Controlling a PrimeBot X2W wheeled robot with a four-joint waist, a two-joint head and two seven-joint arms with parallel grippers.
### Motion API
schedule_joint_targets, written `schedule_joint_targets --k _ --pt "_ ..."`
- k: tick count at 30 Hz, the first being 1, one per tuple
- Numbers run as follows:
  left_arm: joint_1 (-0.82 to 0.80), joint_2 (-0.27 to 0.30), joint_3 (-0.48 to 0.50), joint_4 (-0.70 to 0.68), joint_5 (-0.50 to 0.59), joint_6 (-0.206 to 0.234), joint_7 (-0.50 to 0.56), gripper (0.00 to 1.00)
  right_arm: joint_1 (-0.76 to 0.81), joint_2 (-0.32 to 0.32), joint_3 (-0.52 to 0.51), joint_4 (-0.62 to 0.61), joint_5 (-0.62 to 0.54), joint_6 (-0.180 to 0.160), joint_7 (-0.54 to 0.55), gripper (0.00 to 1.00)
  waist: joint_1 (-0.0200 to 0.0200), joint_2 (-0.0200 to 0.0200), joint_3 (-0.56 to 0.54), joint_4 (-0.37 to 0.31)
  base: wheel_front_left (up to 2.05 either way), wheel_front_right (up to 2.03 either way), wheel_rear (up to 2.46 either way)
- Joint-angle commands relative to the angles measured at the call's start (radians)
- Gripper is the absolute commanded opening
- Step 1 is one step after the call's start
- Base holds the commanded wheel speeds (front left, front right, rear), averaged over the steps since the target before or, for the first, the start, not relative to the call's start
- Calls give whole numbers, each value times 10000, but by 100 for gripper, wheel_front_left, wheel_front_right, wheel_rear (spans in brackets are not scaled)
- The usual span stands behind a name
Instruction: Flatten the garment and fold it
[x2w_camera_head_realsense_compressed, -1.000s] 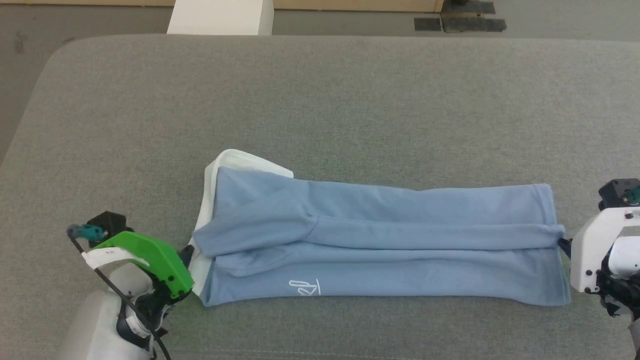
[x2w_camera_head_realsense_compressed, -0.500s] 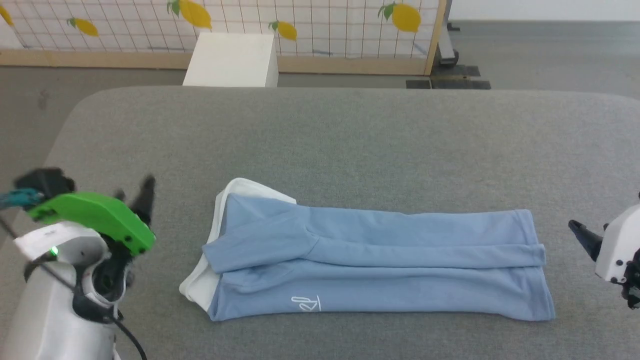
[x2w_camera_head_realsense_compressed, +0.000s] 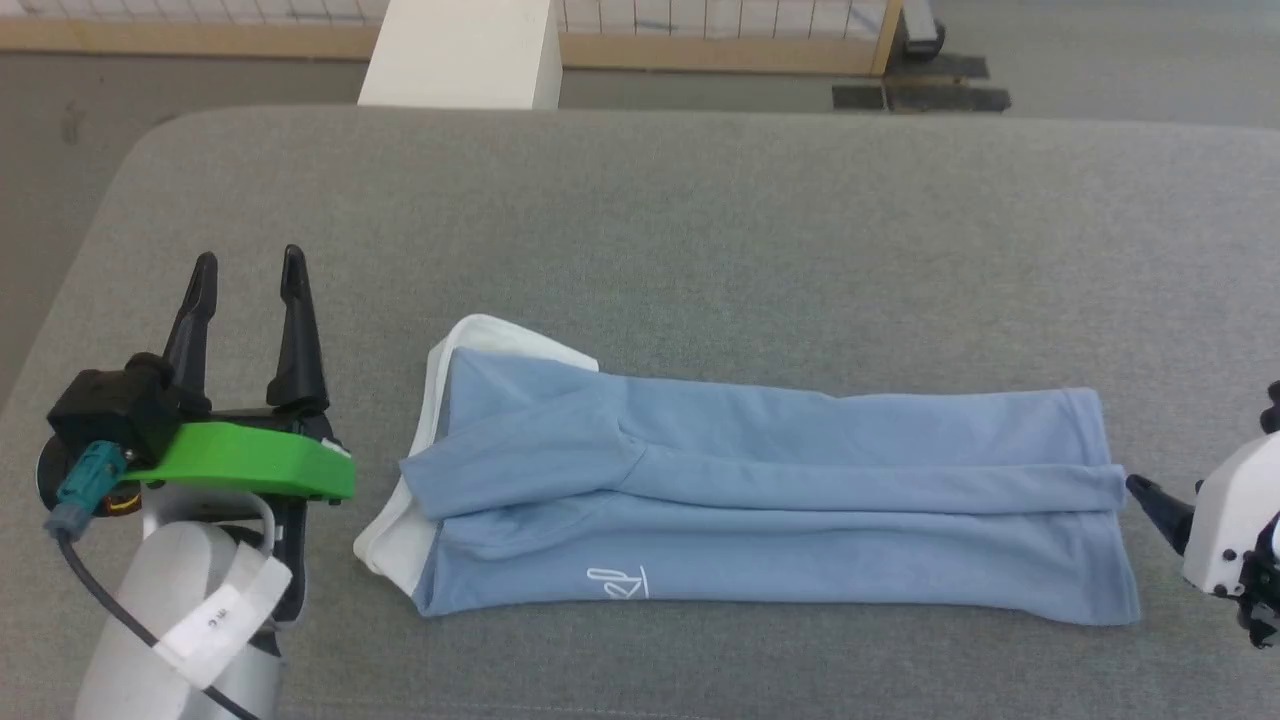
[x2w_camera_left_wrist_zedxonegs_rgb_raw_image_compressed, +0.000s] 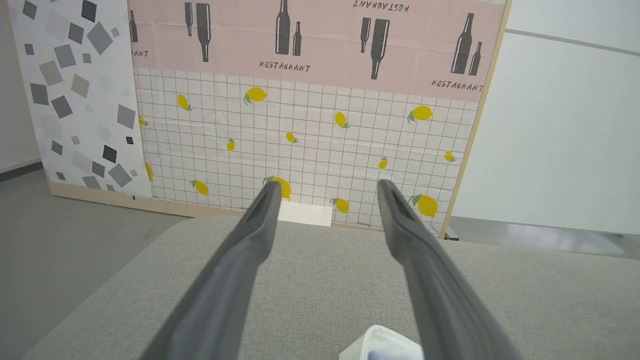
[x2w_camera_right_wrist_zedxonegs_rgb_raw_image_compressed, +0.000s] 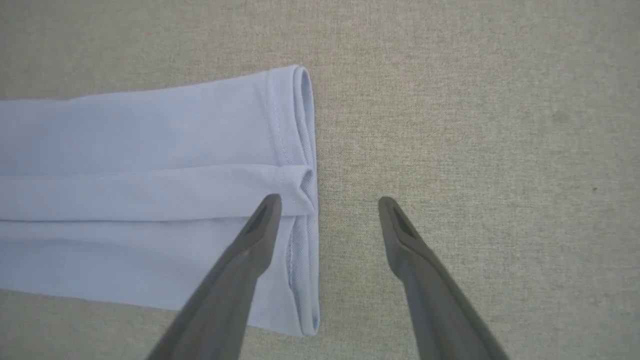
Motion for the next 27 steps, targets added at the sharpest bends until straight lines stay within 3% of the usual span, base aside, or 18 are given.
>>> schedule_joint_targets --k 1,5,11,19,27 --pt "-78 -143 80 -107 316 53 -76 100 83 -79 140 105 87 -15 -84 100 0 0 437 167 0 0 0" --pt "35 -552 469 -546 1044 119 -86 100 12 -220 510 455 188 -15 -214 100 0 0 684 218 0 0 0" --pt "280 -943 717 -422 1604 -287 -89 100 -254 -193 1129 912 415 -15 -559 100 0 0 877 257 0 0 0" --pt "259 -1169 844 188 1864 -702 -90 100 -781 -234 2367 1157 1012 -15 -768 100 0 0 899 283 0 0 0" --pt "240 -1359 1066 390 1968 -907 -91 100 -1044 -534 2820 1701 1361 -15 -872 100 0 0 907 373 0 0 0"
